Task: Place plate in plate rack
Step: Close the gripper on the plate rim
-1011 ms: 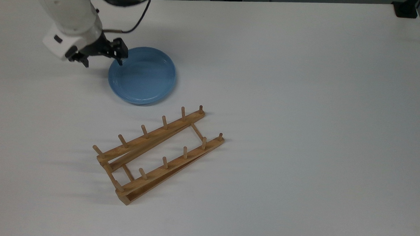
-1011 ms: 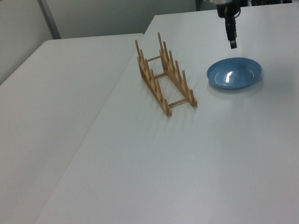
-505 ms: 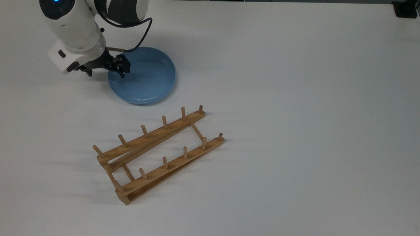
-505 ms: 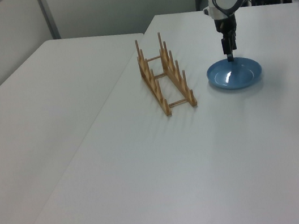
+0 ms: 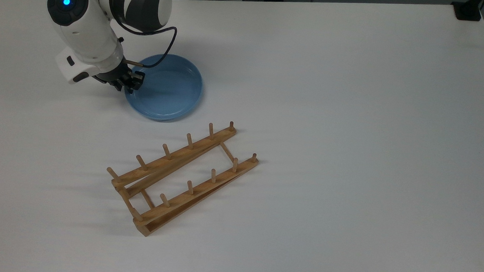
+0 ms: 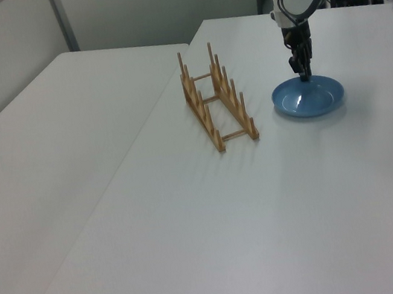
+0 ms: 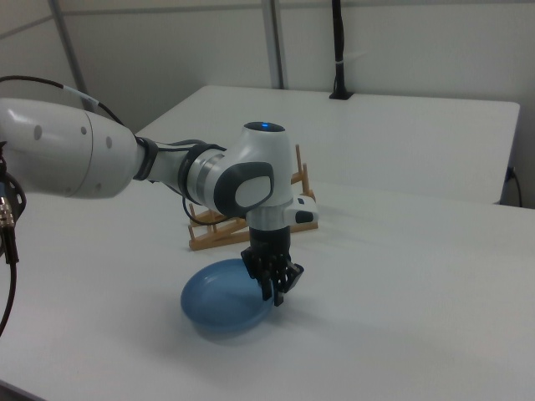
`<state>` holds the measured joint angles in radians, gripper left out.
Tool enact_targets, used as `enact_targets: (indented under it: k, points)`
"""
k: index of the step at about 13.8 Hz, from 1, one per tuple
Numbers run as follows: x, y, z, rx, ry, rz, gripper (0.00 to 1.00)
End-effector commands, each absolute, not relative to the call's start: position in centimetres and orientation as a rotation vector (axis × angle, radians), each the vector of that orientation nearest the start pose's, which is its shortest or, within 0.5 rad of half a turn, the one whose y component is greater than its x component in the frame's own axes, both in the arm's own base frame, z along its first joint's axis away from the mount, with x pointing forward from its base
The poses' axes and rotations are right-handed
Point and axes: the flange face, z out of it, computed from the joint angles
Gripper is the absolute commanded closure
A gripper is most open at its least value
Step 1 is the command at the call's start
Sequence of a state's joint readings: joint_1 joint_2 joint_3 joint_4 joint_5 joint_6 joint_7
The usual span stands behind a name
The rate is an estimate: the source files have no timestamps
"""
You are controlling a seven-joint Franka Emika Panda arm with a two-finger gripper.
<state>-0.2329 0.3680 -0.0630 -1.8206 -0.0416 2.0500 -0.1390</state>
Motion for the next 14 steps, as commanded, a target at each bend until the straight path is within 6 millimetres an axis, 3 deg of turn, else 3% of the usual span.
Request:
enact_targets:
  k: [1,4,7,8,14]
  points:
    - [59.8,-17.7,32.0,-3.145,0.253,0.216,0.74]
    - [59.9,-17.4,31.6,-3.145,0.246,0.208,0.80]
    - [60.0,-17.2,31.2,-3.151,0.237,0.187,1.00]
    - [60.0,-17.2,31.4,-3.152,0.237,0.185,1.00]
    - [60.4,-17.2,36.2,-3.162,0.229,0.076,1.00]
